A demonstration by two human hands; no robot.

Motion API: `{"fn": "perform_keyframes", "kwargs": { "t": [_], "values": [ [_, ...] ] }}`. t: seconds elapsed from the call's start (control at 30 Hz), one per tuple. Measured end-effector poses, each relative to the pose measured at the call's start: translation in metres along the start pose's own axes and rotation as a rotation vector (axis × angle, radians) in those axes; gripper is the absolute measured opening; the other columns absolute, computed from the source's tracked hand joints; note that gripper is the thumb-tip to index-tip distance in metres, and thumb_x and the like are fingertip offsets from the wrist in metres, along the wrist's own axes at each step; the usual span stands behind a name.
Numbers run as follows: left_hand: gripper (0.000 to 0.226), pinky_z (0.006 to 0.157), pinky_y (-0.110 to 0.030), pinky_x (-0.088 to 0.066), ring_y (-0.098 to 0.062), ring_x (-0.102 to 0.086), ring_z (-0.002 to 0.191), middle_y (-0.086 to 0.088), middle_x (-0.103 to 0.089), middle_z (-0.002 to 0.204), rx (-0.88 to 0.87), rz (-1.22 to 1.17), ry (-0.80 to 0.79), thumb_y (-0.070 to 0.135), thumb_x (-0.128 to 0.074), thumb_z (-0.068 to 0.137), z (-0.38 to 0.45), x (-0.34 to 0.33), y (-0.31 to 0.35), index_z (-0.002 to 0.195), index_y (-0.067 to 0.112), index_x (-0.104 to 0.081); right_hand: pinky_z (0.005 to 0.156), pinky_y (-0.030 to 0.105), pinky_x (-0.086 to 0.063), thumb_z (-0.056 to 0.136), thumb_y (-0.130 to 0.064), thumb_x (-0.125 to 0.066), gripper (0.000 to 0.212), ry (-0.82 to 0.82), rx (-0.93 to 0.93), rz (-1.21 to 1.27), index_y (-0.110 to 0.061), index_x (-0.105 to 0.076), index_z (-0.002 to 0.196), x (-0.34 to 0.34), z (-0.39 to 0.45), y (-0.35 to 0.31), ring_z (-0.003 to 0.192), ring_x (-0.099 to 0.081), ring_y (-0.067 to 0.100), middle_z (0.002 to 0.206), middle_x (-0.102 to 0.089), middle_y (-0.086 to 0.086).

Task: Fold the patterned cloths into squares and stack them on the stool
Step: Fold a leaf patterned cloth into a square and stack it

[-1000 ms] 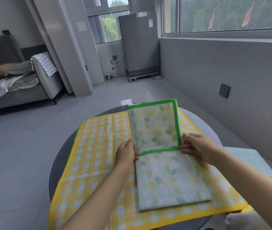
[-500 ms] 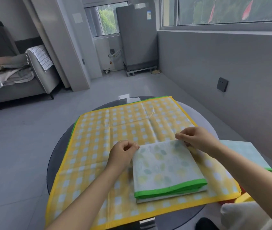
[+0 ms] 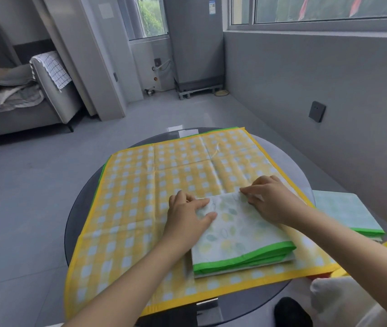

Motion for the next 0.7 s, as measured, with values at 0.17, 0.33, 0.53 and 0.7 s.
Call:
{"fn": "perform_keyframes", "kwargs": {
  "t": [0.17,0.33,0.53,0.7],
  "values": [
    [0.048,0.114,-0.031,-0.011,-0.017,-0.018,0.136,0.003,-0.027,0.145,-0.107,0.359,0.017,0.049,-0.037,0.097,-0.006,-0.001,0.014,0.138,0.026,-0.047,0.116,0.033,-0.009,0.101,-0.029,-0.027,0.044,-0.004,0.116,-0.234,-0.022,-0.036,0.143,-0.004,-0.015,-0.018,0.143,-0.017,0.019,0.152,-0.031,-0.001],
    [0.055,0.117,-0.032,0.012,-0.016,0.009,0.147,-0.005,0.003,0.16,-0.105,0.368,-0.188,0.035,-0.021,0.102,-0.017,-0.019,0.026,0.153,0.017,-0.009,0.115,0.027,0.01,0.089,-0.047,0.009,0.069,-0.138,0.112,-0.234,-0.019,-0.001,0.15,-0.024,-0.031,-0.036,0.145,0.009,0.01,0.158,0.004,-0.002],
    [0.058,0.114,-0.032,0.02,-0.012,0.025,0.142,-0.001,0.023,0.157,-0.122,0.414,-0.228,0.041,-0.012,0.101,-0.023,-0.025,0.016,0.15,0.022,0.011,0.11,0.024,0.022,0.051,-0.065,0.045,0.108,-0.124,0.105,-0.249,-0.025,0.013,0.147,-0.037,-0.038,-0.027,0.134,0.027,0.003,0.148,0.023,-0.012],
    [0.058,0.116,-0.034,0.017,-0.01,0.027,0.141,0.001,0.025,0.156,-0.088,0.416,-0.226,0.042,-0.011,0.101,-0.022,-0.023,0.008,0.15,0.021,0.013,0.118,0.033,0.011,0.069,-0.065,0.022,0.09,-0.107,-0.02,-0.208,-0.025,0.012,0.148,-0.034,-0.037,-0.02,0.141,0.022,0.007,0.155,0.018,-0.008]
  ]
}}
Point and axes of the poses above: each hand's wrist, its own z-axis towards the middle knuckle, its own x-axis out of the back of the hand, y = z × x, the point moved 1 cm from there along z, towards the middle knuckle
